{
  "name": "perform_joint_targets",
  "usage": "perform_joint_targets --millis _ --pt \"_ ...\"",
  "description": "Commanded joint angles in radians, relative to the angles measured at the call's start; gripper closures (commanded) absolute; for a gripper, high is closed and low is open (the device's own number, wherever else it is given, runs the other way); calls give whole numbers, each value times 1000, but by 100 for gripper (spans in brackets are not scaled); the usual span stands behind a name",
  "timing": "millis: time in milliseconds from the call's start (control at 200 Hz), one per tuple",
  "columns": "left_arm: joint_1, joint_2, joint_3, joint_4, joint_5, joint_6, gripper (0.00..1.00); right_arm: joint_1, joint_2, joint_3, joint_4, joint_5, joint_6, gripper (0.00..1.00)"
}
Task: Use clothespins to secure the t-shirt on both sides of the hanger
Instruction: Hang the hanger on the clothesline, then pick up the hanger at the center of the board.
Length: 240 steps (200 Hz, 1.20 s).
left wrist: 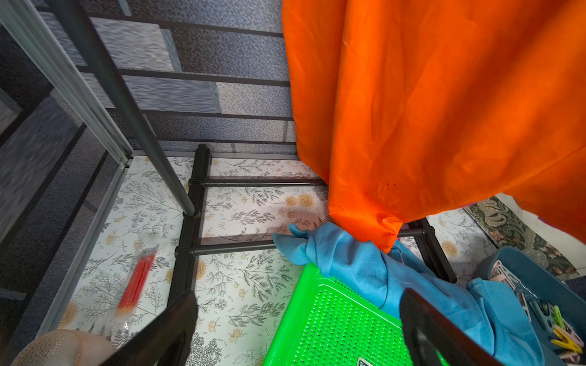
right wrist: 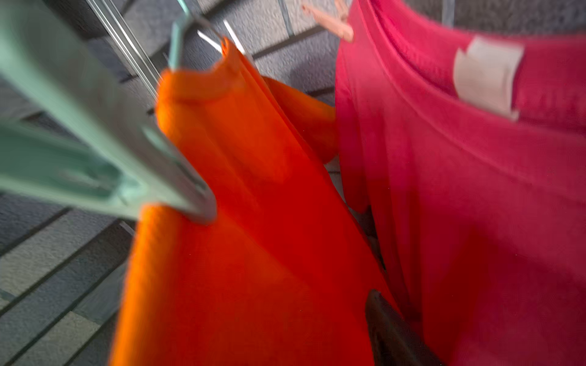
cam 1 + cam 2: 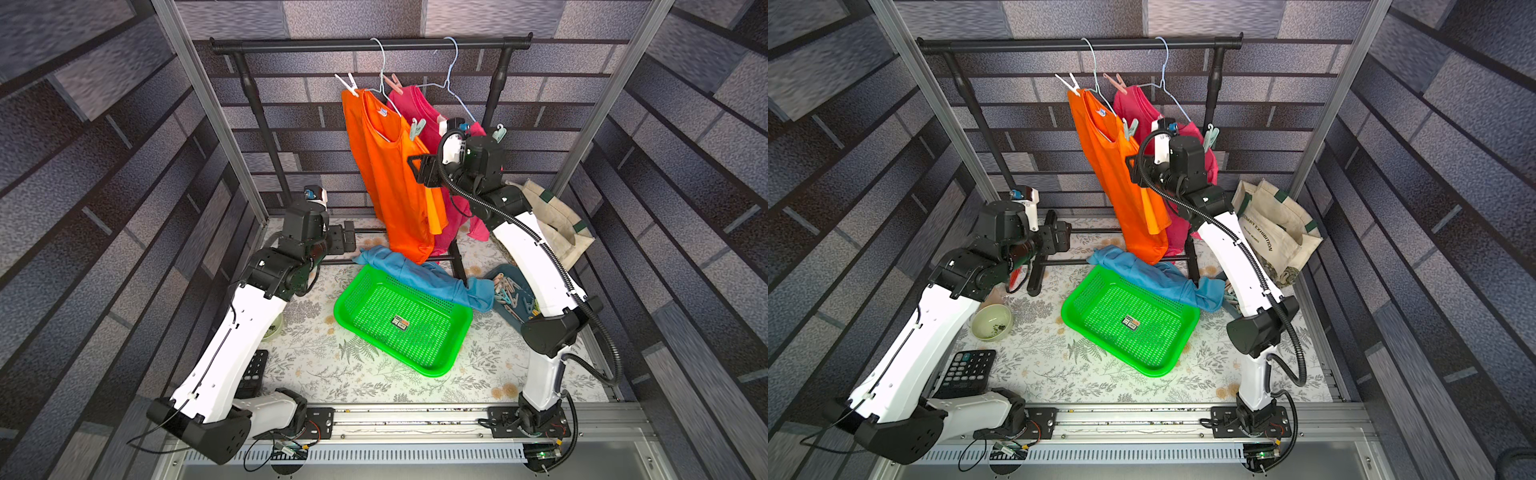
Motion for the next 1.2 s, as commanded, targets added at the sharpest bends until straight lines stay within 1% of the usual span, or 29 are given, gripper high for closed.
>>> perform_joint_targets --millis 0,80,140,210,316,396,461,596,792,837,897,1017,1112,1137,1167,1197 --pt "-22 39 -39 39 -7 25 0 -4 -194 -211 45 35 -58 28" --pt "-14 83 -73 67 6 2 0 -4 -333 -425 80 37 -66 27" --pt "12 135 -77 62 45 -29 0 -4 -431 -575 96 33 -63 29" --pt "57 212 -65 46 116 -77 0 -4 -527 -711 92 25 -57 31" --pt "129 328 -40 46 278 -153 0 -4 -640 -862 71 29 -41 32" --pt "182 416 1 40 430 -225 0 -3 -702 -924 46 31 -37 31" --pt "197 473 29 50 503 -261 0 -3 -735 -950 17 42 -41 30" --pt "184 525 24 123 552 -315 0 -4 -777 -988 -20 56 -59 28" --pt "178 580 0 216 608 -399 0 -4 -800 -1040 -22 57 -62 27" --pt "174 594 0 232 614 -411 5 -3 -803 -1049 -21 56 -62 27" --pt "166 619 9 237 618 -428 16 -4 -805 -1059 -22 57 -65 27" --pt "155 662 23 243 613 -455 33 -4 -812 -1069 -28 68 -74 27" --pt "153 672 24 262 597 -480 40 -4 -820 -1075 -30 72 -80 26" --pt "153 672 26 265 592 -486 43 -4 -822 -1077 -31 73 -82 26" --pt "153 671 27 269 585 -491 47 -4 -824 -1078 -31 73 -82 26" --pt "153 668 27 276 577 -497 55 -4 -825 -1081 -31 73 -84 26"
